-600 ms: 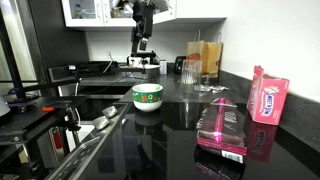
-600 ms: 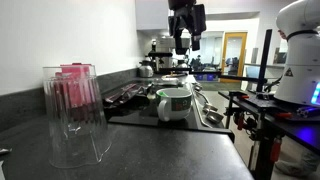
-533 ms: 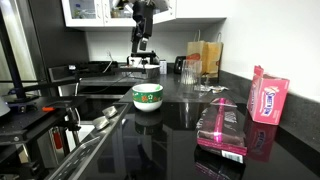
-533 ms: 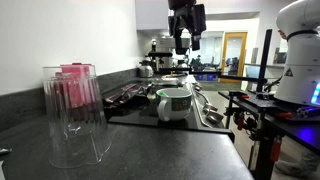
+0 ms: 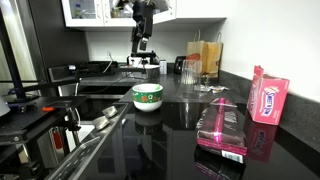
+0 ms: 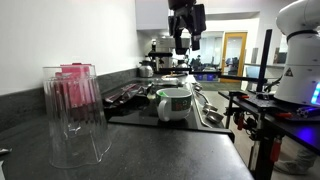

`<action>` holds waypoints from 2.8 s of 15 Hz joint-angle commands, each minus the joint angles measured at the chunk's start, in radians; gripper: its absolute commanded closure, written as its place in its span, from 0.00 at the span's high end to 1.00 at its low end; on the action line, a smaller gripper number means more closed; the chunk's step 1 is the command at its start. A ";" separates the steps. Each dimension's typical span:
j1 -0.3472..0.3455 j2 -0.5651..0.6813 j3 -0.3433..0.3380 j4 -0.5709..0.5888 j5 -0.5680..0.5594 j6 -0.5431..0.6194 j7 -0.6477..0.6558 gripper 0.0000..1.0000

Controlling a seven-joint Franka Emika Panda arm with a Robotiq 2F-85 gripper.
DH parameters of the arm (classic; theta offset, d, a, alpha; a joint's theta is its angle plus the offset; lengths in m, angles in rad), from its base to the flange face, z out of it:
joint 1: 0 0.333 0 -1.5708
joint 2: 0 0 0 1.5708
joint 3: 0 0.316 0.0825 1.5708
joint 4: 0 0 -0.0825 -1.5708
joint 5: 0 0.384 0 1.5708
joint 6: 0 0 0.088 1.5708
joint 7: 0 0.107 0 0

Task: Remove the green marker from the white and green mug

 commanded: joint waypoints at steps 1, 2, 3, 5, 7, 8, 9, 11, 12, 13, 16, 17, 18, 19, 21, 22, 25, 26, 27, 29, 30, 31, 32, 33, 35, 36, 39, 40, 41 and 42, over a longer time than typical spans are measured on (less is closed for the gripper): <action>-0.003 0.000 0.004 0.002 0.000 -0.003 0.000 1.00; -0.003 0.000 0.004 0.002 0.000 -0.003 0.000 1.00; -0.003 0.000 0.004 0.002 0.000 -0.003 0.000 1.00; -0.008 0.006 0.002 0.002 0.020 0.007 -0.022 1.00; -0.015 -0.004 -0.002 -0.038 0.001 0.107 -0.066 1.00; -0.018 -0.001 -0.006 -0.056 -0.018 0.171 -0.077 1.00; -0.024 0.007 -0.010 -0.068 -0.020 0.222 -0.107 1.00; -0.040 0.027 -0.014 -0.092 0.013 0.308 -0.165 1.00; -0.047 0.044 -0.011 -0.095 0.033 0.323 -0.194 1.00; -0.053 0.059 -0.009 -0.099 0.044 0.335 -0.209 1.00; -0.058 0.107 -0.002 -0.101 0.076 0.352 -0.241 0.74; -0.059 0.125 0.000 -0.095 0.085 0.351 -0.243 0.68; -0.058 0.142 -0.001 -0.090 0.083 0.352 -0.230 0.59; -0.057 0.156 -0.002 -0.084 0.081 0.346 -0.219 0.51; -0.058 0.182 -0.004 -0.074 0.079 0.355 -0.205 0.36; -0.058 0.191 -0.004 -0.070 0.078 0.355 -0.200 0.32; -0.057 0.230 -0.004 -0.050 0.082 0.376 -0.183 0.25; -0.055 0.242 -0.005 -0.041 0.080 0.375 -0.179 0.27; -0.056 0.257 -0.005 -0.030 0.080 0.375 -0.174 0.31; -0.052 0.282 -0.011 -0.011 0.069 0.372 -0.151 0.39; -0.053 0.292 -0.011 -0.004 0.071 0.373 -0.146 0.44; -0.052 0.298 -0.013 0.001 0.069 0.375 -0.136 0.45; -0.053 0.304 -0.014 0.006 0.067 0.378 -0.137 0.45; -0.054 0.310 -0.015 0.012 0.066 0.377 -0.139 0.48; -0.054 0.320 -0.018 0.021 0.063 0.381 -0.135 0.33; -0.055 0.325 -0.020 0.024 0.062 0.384 -0.134 0.28; -0.056 0.334 -0.027 0.029 0.055 0.386 -0.128 0.26; -0.055 0.336 -0.030 0.030 0.051 0.387 -0.123 0.26; -0.055 0.341 -0.033 0.032 0.046 0.388 -0.124 0.29; -0.054 0.346 -0.035 0.034 0.042 0.391 -0.128 0.31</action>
